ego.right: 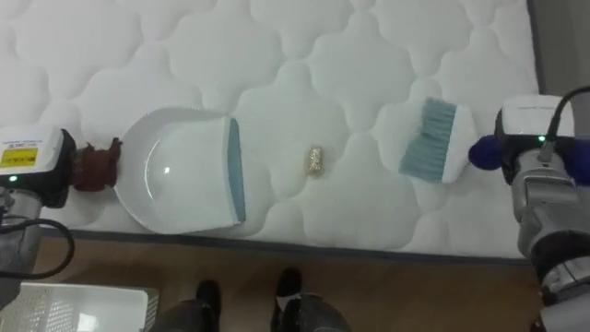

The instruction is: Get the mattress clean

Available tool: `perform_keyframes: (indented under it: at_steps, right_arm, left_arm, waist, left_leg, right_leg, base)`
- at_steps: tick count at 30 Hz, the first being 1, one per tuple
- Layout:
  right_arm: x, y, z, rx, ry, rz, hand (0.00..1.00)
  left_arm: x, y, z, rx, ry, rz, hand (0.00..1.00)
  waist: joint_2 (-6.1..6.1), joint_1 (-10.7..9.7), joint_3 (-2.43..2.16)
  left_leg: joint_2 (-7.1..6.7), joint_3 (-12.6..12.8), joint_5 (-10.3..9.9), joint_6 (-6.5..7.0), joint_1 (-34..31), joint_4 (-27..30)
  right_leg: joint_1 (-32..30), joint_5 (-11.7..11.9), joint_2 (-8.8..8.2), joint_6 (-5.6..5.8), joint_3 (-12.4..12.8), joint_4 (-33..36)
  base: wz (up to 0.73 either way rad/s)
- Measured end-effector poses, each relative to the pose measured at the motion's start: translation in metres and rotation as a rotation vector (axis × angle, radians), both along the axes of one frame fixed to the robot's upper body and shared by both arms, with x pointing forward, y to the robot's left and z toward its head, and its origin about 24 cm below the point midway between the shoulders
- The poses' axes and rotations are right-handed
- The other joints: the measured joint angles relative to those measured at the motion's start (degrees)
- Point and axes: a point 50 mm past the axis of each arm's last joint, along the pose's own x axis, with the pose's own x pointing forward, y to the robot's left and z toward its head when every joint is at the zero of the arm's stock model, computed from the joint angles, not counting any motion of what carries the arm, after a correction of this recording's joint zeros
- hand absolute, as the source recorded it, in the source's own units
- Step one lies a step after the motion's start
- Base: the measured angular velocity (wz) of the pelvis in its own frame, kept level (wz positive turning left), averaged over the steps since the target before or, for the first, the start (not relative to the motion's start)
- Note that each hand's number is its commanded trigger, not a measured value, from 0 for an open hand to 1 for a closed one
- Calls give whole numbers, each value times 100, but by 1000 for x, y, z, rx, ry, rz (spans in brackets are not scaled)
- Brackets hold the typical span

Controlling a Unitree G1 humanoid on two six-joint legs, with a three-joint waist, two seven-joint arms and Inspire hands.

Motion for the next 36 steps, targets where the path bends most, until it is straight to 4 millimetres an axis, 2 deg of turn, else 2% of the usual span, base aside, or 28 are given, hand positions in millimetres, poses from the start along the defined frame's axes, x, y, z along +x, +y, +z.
perform_keyframes:
  at_steps: [2, 6, 8, 10, 15, 22, 30, 36]
  right_arm:
    - [5, 11, 1, -32, 28, 59, 100]
    - [10, 32, -1, -78, 84, 153, 100]
    - [9, 41, -6, -94, 136, 192, 100]
    - [7, 46, -9, -87, 161, 213, 100]
    - [6, 62, -12, -66, 208, 262, 100]
    - [4, 99, -10, -7, 237, 397, 100]
    - [3, 115, -12, 69, 275, 424, 100]
    - [3, 121, -15, 141, 304, 418, 100]
  left_arm:
    - [0, 2, 1, 8, 0, 0, 100]
    - [-1, 5, 3, 15, 1, 5, 100]
    - [-1, 6, 4, 19, 1, 4, 100]
    - [-1, 6, 4, 18, 1, 2, 100]
    - [2, 1, 6, 9, -6, -30, 100]
    - [4, -6, 1, -14, 31, -48, 100]
    - [3, -9, -2, -12, 49, -62, 100]
    - [2, -11, -4, -10, 58, -66, 100]
  waist:
    - [-43, 103, 10]
    - [-82, 81, 13]
    - [-79, 93, 15]
    - [-74, 95, 18]
    - [-72, 230, 18]
    - [-58, 371, 15]
    - [-27, 396, 2]
    - [79, 380, -14]
  left_leg:
    - [71, 28, -21, -35, 83, -16]
    - [87, -25, -36, -74, 74, -13]
    - [137, -69, -49, -100, 64, -3]
    - [144, -146, -53, -117, 24, 8]
    - [145, -153, -59, -136, -13, 8]
    - [157, -159, -65, -145, 67, 5]
    - [146, -173, -72, -140, 91, -47]
    - [136, -205, -68, -140, 110, -39]
  right_leg:
    - [103, 57, 53, -32, -79, -120]
    - [163, 75, 126, -60, -119, -224]
    - [235, 95, 178, -76, -192, -348]
    - [253, 101, 195, -88, -258, -381]
    - [226, 97, 223, -85, -255, -427]
    - [329, 96, 234, -75, -276, -456]
    - [390, 86, 200, -72, -366, -472]
    - [421, 67, 189, -74, -408, -457]
  base:
    - [-18]
    - [-2]
    - [5]
    - [11]
    - [2]
    - [1]
    - [3]
    - [2]
